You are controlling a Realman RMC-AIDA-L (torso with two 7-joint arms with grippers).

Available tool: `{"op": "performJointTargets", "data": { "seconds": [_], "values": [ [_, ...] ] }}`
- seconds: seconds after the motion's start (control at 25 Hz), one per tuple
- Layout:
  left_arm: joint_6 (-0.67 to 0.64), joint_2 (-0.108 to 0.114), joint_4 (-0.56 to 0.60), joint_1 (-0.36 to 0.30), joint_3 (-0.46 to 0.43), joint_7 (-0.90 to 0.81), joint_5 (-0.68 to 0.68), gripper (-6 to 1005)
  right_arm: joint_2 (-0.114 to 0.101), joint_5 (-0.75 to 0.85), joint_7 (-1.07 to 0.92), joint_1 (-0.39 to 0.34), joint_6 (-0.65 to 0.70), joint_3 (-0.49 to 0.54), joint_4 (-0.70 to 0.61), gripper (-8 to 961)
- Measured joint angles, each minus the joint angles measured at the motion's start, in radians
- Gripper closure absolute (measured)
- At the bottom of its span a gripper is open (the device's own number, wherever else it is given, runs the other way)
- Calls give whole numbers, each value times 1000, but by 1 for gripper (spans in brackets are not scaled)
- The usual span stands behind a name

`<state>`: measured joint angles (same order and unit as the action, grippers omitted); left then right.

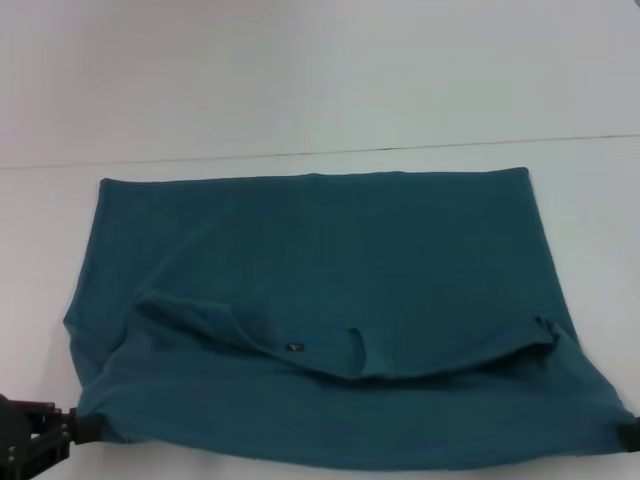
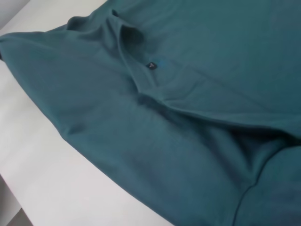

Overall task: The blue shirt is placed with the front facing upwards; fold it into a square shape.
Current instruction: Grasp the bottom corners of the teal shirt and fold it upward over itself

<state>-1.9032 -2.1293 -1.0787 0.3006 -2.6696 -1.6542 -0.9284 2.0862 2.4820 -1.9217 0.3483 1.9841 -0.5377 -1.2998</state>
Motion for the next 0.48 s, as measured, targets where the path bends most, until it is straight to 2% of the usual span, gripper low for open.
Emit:
{"op": "performJointTargets", "data": {
  "seconds": [0.24, 0.48],
  "values": [
    [-18, 14, 7, 6, -33, 19, -13, 947, -5, -46, 3, -8, 1, 29, -2, 922],
    [-38, 18, 9, -1, -38, 32, -33, 946, -3, -46, 3, -15, 3, 22, -3, 921]
  ]
}}
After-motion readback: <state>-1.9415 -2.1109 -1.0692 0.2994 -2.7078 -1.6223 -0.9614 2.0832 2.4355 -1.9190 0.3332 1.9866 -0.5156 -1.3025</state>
